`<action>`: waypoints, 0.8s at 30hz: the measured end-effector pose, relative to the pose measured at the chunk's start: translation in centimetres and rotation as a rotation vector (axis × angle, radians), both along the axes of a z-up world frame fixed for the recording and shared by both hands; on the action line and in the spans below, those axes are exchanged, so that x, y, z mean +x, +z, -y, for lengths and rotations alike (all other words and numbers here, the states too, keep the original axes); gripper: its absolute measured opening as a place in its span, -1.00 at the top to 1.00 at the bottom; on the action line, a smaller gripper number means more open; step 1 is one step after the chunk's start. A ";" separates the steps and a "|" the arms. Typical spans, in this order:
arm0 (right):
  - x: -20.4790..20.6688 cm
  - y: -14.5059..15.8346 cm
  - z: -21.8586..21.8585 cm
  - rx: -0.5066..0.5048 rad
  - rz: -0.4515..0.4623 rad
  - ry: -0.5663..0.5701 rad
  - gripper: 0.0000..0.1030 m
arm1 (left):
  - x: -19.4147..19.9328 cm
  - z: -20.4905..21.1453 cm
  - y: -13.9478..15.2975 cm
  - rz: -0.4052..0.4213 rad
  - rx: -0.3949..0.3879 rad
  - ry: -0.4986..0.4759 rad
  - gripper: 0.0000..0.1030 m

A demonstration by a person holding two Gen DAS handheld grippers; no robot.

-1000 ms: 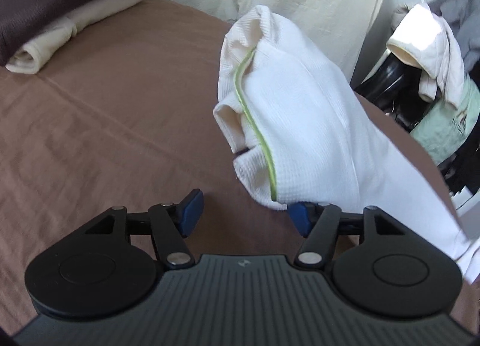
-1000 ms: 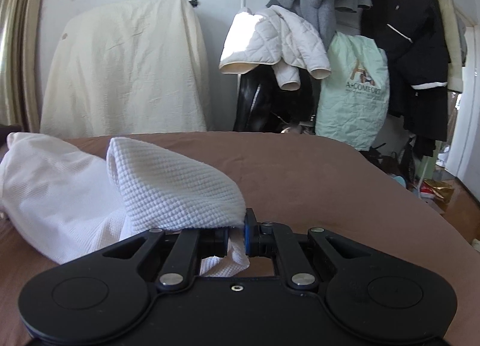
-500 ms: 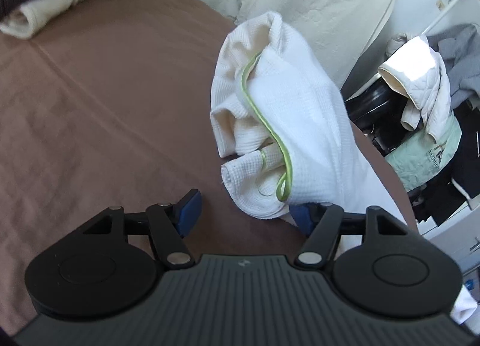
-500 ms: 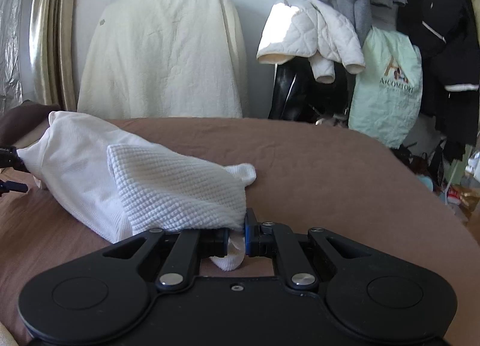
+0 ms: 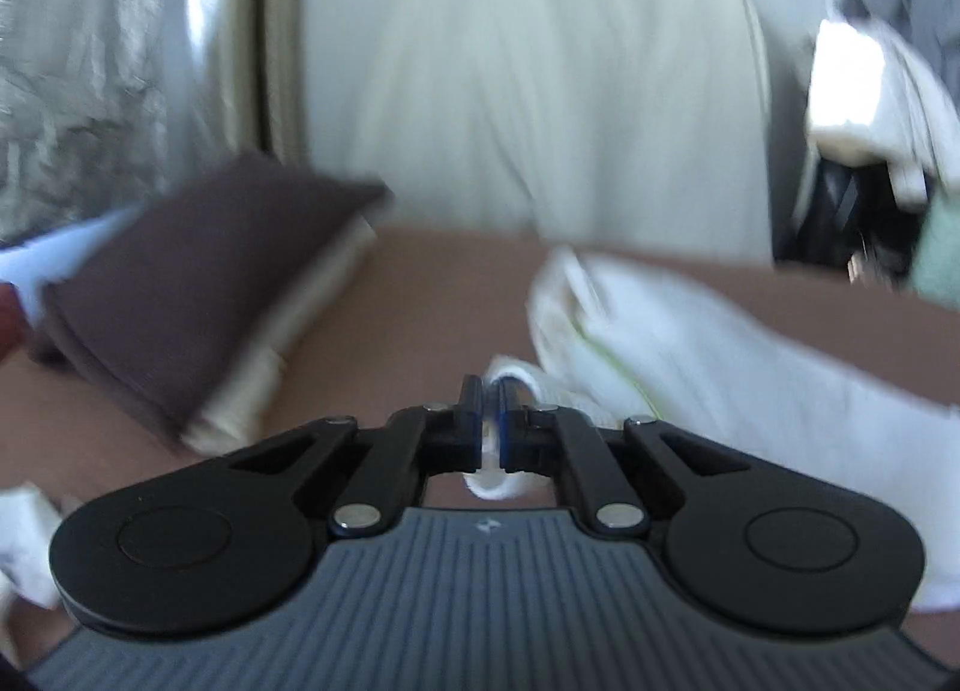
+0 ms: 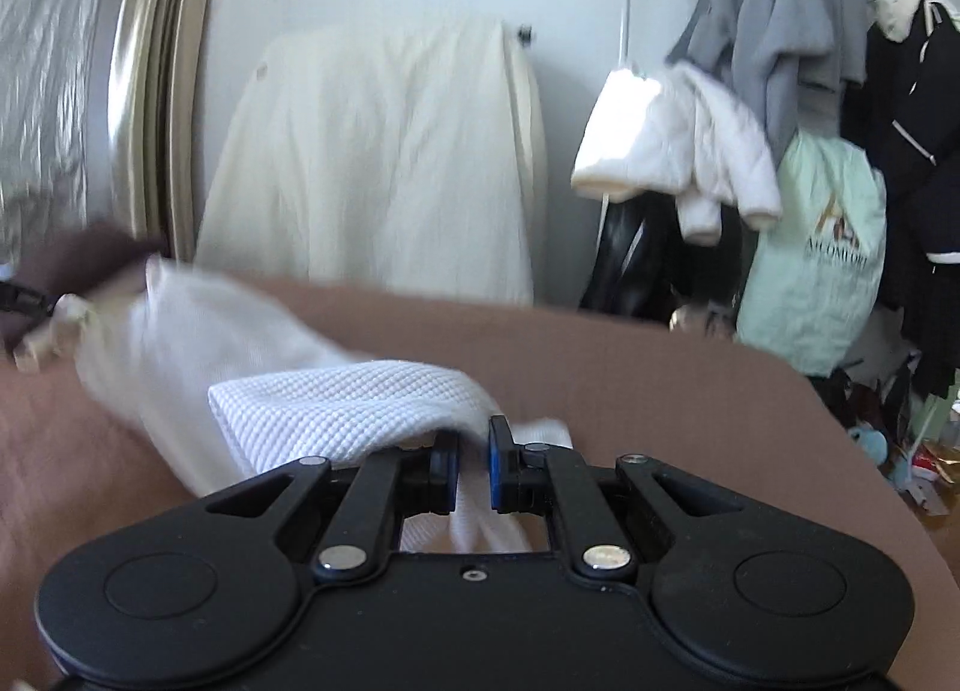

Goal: Fold clothes

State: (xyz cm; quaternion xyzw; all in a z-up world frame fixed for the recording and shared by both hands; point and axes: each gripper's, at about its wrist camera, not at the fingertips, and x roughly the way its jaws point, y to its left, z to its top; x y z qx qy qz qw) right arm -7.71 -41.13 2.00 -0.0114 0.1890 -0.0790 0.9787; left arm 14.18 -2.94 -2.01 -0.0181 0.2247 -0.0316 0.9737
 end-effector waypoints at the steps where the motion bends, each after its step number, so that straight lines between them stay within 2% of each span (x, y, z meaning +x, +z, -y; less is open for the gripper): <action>1: -0.2 0.8 -0.1 0.015 0.025 -0.003 0.81 | -0.5 -1.2 0.7 0.022 0.007 0.020 1.00; 3: -0.5 2.0 -0.3 0.039 0.068 -0.018 0.81 | -1.1 -2.9 1.0 0.024 0.034 0.013 1.00; 5: -0.5 2.5 -0.8 0.026 0.076 -0.029 0.81 | -1.1 -3.9 -0.2 -0.061 0.040 -0.006 1.00; 6: -0.6 2.8 -1.0 0.019 0.079 -0.035 0.81 | -1.0 -4.4 -1.2 -0.119 0.001 -0.019 1.00; 9: -0.6 2.3 -1.3 0.026 0.067 -0.041 0.81 | -0.8 -5.5 -4.3 -0.267 -0.281 -0.091 0.97; 10: -0.7 2.2 -1.4 0.028 0.063 -0.043 0.81 | -0.6 -5.2 -5.2 -0.316 -0.354 -0.132 0.97; 11: -0.7 2.0 -1.5 0.031 0.059 -0.044 0.81 | -0.4 -4.5 -5.9 -0.349 -0.396 -0.179 0.92; 13: -0.7 1.8 -1.6 0.035 0.051 -0.048 0.81 | -0.4 -2.9 -6.9 -0.369 -0.431 -0.238 0.79; 14: -0.7 1.6 -1.7 0.038 0.046 -0.050 0.81 | -0.5 -2.1 -7.3 -0.363 -0.437 -0.249 0.58; 15: -0.8 1.5 -1.8 0.040 0.042 -0.052 0.81 | -0.4 -1.3 -7.8 -0.351 -0.443 -0.235 0.11; 16: -0.8 1.3 -1.9 0.043 0.038 -0.053 0.81 | -0.2 -0.7 -8.2 -0.346 -0.452 -0.216 -0.10; 17: -0.8 1.2 -2.0 0.045 0.034 -0.055 0.81 | 0.2 -0.1 -8.5 -0.357 -0.468 -0.185 -0.21; 19: -0.6 1.7 -1.6 0.032 0.044 -0.072 0.81 | 1.1 1.1 -9.2 -0.379 -0.501 -0.137 -0.21; 21: -0.1 2.3 -1.1 0.010 0.057 -0.084 0.81 | 2.0 1.9 -9.6 -0.411 -0.554 -0.172 -0.25; 23: 0.6 2.9 -0.5 -0.007 0.068 -0.099 0.81 | 2.7 2.9 -9.8 -0.431 -0.539 -0.169 -0.42; 24: 1.0 3.0 -0.1 0.000 0.070 -0.101 0.81 | 3.1 3.6 -10.2 -0.437 -0.529 -0.162 -0.43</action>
